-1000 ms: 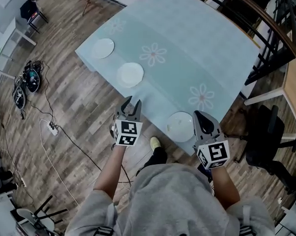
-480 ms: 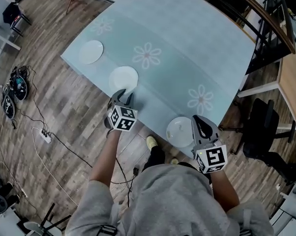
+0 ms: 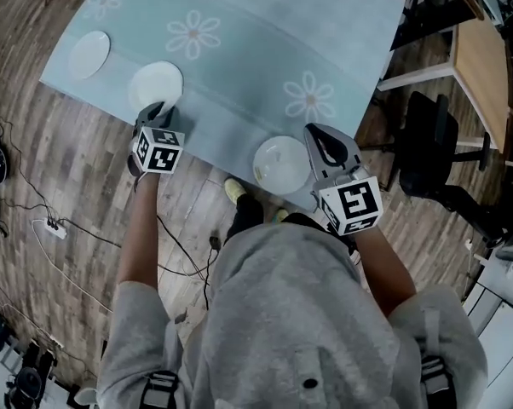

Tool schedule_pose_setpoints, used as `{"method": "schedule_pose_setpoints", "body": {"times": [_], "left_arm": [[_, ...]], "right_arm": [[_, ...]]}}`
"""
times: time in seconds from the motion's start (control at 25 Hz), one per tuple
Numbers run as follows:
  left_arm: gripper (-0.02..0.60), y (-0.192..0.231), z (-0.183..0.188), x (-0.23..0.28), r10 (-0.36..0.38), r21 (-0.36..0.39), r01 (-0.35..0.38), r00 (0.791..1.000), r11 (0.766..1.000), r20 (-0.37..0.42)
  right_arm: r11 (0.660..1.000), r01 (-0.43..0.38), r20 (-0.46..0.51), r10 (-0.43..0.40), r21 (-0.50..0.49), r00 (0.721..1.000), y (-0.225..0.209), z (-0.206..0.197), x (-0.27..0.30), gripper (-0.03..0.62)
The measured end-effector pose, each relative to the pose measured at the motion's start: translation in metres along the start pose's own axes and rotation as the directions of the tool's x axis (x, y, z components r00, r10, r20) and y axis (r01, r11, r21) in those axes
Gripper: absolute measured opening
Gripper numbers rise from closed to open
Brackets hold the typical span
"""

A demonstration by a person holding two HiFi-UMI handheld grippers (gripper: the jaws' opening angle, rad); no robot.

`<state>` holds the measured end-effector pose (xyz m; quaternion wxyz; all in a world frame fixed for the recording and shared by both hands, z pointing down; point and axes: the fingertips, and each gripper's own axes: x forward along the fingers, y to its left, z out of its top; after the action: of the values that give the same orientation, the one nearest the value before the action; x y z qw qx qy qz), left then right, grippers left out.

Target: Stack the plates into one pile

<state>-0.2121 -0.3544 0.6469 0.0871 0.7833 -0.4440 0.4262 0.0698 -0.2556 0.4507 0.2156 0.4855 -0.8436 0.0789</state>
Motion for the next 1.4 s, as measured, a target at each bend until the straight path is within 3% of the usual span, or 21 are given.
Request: {"method": "schedule_pose_setpoints", "body": {"times": [0.32,0.52,0.84,1.24,1.4], "left_arm": [[0.075,-0.011,0.002,-0.002,-0.006,-0.004,0.006,1.000,1.000,0.011],[0.031,-0.011,0.012,-0.010,0.077,0.099,-0.078,0.997,0.992,0.019],[0.021,-0.026,0.044,-0.047,0.177,0.081,-0.179,0.984,0.980,0.038],[0.021,-0.115,0.073,-0.092,0.211,0.033,-0.212,0.977,0.977,0.035],[0.021,-0.162,0.086,-0.110,0.208,-0.025,-0.207,0.977,0.978,0.045]], "right_arm": [[1.000,0.001,-0.023,-0.002,-0.021,1.000,-0.011,-0.013,-0.009,0.027],[1.000,-0.001,-0.006,0.001,-0.020,1.000,-0.018,-0.019,-0.017,0.027],[0.999,-0.041,0.065,0.040,0.007,0.997,-0.050,-0.015,-0.038,0.027],[0.990,-0.124,0.140,0.114,0.064,0.984,-0.089,-0.027,-0.071,0.026],[0.985,-0.163,0.166,0.150,0.061,0.975,-0.098,-0.033,-0.085,0.026]]}}
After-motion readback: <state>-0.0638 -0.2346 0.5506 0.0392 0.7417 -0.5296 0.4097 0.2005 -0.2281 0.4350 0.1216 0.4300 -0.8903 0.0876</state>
